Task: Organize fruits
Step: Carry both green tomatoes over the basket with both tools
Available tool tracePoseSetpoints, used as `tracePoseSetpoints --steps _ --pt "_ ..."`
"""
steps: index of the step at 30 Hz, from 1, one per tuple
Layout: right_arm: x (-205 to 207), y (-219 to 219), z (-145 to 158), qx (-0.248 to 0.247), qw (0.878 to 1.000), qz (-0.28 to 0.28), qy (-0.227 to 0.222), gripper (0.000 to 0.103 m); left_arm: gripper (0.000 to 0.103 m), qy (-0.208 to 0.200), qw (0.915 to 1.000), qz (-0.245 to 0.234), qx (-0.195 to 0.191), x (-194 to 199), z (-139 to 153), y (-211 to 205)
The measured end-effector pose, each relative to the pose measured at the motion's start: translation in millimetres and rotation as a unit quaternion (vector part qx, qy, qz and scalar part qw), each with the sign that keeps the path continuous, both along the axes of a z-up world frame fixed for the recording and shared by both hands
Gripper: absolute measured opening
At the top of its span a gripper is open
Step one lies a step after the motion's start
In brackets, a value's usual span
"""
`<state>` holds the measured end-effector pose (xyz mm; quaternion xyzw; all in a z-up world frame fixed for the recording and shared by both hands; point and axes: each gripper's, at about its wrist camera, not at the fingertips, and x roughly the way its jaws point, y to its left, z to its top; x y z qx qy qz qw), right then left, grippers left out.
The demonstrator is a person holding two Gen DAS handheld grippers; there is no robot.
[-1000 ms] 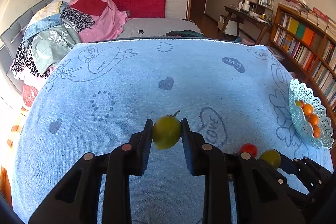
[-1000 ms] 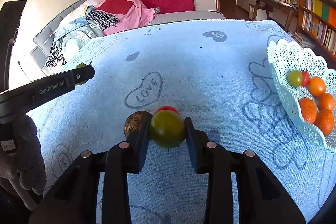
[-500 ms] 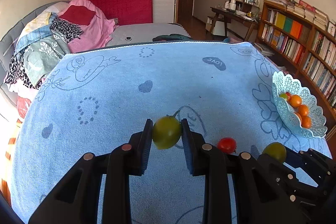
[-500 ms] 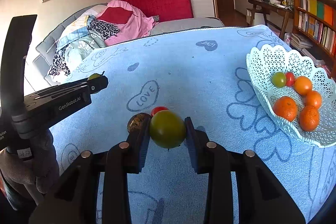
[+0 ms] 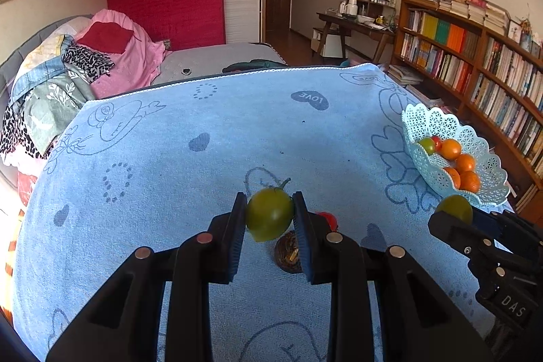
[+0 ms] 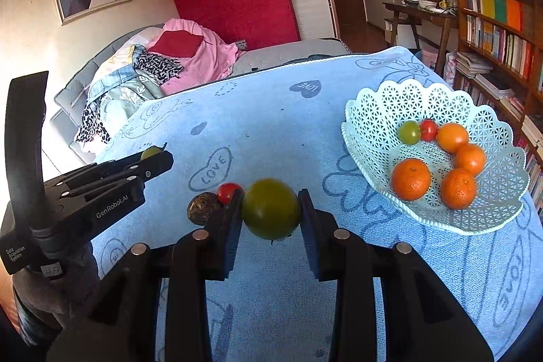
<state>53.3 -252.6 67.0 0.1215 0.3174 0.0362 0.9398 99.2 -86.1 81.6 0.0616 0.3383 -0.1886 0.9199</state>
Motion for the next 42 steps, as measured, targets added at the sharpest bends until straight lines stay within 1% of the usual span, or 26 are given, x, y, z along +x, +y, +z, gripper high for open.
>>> tracePoseSetpoints --steps 5,17,31,42 --pt "-9.8 -16.4 6.2 0.001 1.0 -0.017 -0.009 0.034 0.028 -0.002 0.9999 -0.013 -0.001 -8.8 2.4 -10.8" --pt "-34.5 -72.3 16.3 0.008 0.996 -0.08 -0.029 0.034 0.028 -0.009 0.999 -0.044 -0.002 -22.8 11.4 -39.3" --pt "-42.2 -135.9 6.8 0.007 0.988 -0.151 -0.026 0.034 0.028 -0.009 0.997 -0.077 0.007 -25.0 14.8 -85.1" --pt "-38.3 -152.7 -1.6 0.012 0.986 -0.165 -0.028 0.034 0.028 -0.012 0.9948 -0.1 0.014 -24.0 17.4 -117.2"
